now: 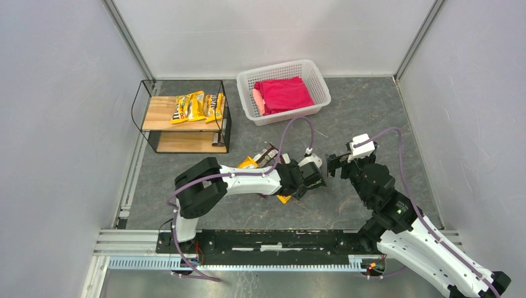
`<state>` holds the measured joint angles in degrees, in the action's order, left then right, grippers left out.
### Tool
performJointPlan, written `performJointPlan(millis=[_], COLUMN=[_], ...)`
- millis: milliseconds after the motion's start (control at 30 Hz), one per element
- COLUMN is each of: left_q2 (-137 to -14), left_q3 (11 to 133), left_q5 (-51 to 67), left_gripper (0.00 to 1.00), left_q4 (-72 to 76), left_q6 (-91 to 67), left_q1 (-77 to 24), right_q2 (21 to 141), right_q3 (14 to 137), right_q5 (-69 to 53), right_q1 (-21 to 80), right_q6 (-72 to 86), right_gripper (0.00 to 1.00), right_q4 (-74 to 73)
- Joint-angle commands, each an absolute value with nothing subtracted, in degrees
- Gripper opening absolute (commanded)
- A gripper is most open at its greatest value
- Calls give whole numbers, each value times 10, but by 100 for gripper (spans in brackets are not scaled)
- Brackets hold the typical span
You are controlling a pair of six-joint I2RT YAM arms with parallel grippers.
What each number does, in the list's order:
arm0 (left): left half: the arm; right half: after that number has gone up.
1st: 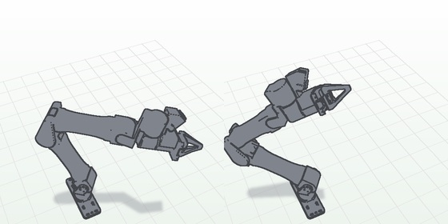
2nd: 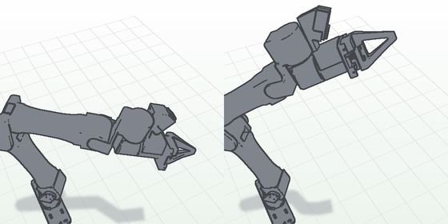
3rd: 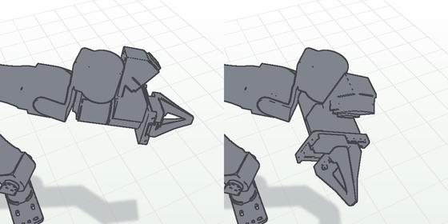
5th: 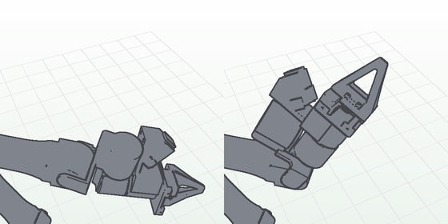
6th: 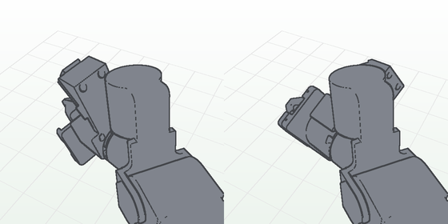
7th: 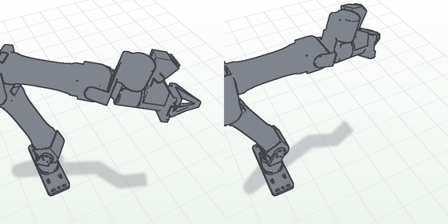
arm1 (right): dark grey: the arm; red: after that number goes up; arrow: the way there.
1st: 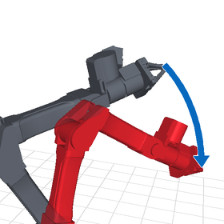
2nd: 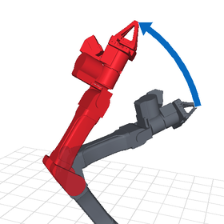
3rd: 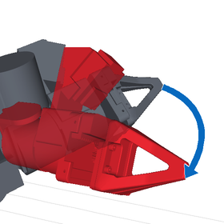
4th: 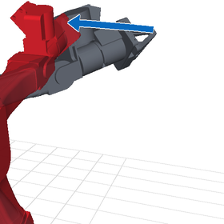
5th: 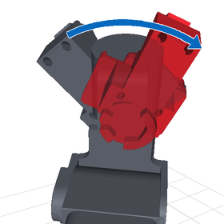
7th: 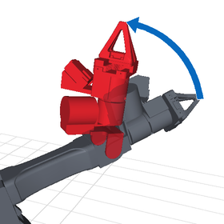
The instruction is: Place and organize the candy bags onto the shelf
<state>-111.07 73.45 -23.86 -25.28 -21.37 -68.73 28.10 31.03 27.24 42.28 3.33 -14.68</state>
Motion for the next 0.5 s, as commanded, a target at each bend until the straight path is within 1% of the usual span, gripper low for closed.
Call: performJointPlan(millis=[0,200,300,367,467], left_q2=[-1116,-1116,-1115,-1114,-1110], left_q3=[733,725,718,716,716], left_q5=[-248,-252,-252,-251,-252], left_gripper=[67,76,76,73,65], left_q4=[-252,-254,-254,-255,-255], left_q6=[-235,-241,-246,-247,-248], left_q1=[-691,-692,-693,-693,-694], right_q2=[279,279,279,279,282], right_q3=[308,306,305,304,306], right_q5=[273,271,271,271,270], right_q1=[425,425,426,425,425], right_q6=[34,36,36,36,36], right_gripper=[98,98,98,98,98], right_q4=[-127,-127,-127,-127,-126])
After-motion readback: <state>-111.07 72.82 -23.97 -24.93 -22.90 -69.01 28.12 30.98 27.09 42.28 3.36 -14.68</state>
